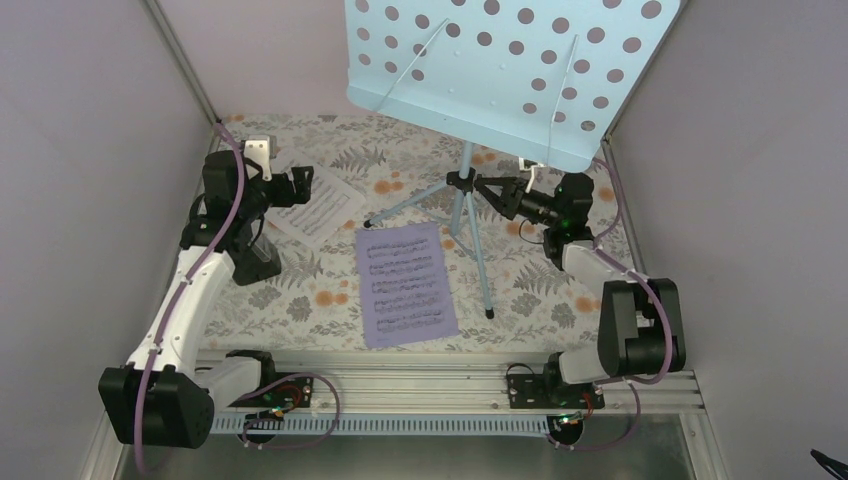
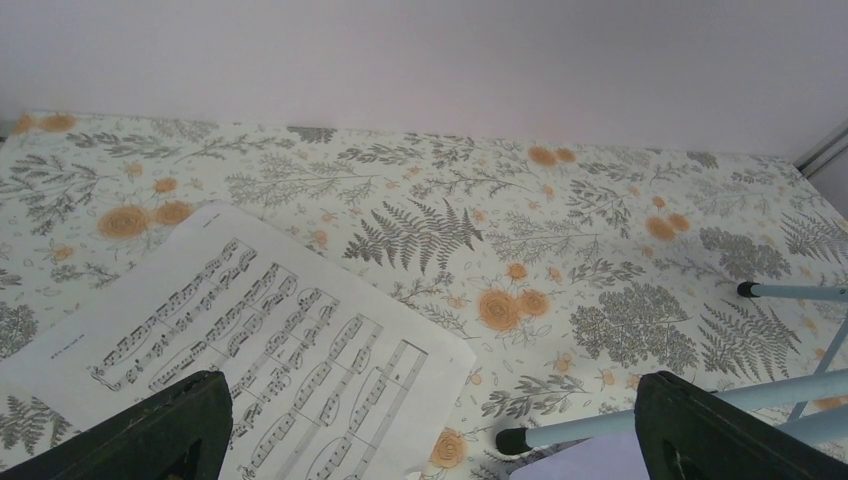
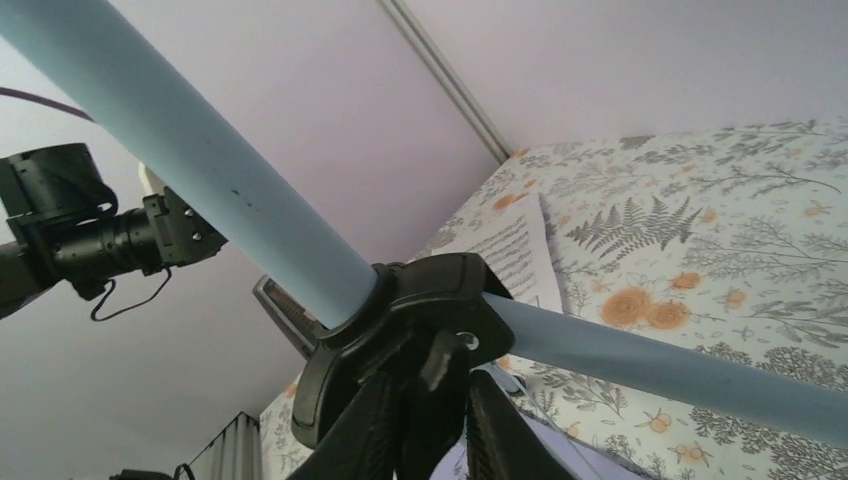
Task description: Pack up the instrument practice props
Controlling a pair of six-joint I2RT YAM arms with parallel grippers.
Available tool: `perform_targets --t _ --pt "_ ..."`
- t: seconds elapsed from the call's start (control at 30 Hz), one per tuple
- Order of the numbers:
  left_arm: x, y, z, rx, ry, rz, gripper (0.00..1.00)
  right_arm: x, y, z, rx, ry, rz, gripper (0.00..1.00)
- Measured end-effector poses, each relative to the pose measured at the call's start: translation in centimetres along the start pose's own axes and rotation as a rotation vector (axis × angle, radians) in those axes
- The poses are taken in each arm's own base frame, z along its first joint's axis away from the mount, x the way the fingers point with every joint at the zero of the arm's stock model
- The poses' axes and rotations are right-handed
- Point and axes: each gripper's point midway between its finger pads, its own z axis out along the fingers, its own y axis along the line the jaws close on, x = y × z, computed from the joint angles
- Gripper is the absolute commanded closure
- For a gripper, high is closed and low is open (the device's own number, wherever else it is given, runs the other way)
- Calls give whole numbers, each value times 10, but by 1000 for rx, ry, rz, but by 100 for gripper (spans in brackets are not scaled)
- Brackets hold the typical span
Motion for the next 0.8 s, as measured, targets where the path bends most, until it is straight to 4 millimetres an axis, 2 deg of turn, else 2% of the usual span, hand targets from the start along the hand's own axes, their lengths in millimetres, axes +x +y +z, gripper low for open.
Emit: perform_targets --t 0.07,0.1,0.3,0.5,0.8 --pt "0 0 0 1 1 0 0 -1 2 1 -15 4 -6 96" --pt "0 0 0 1 1 0 0 0 2 1 -21 6 -7 96" --pt "0 0 0 2 1 0 0 2 4 -2 -36 -12 -56 96" --pt "1 -1 1 6 5 -1 0 10 15 -11 -66 -69 -231 95" --pt "2 -2 2 15 10 -2 0 9 20 -13 -29 -81 -519 96"
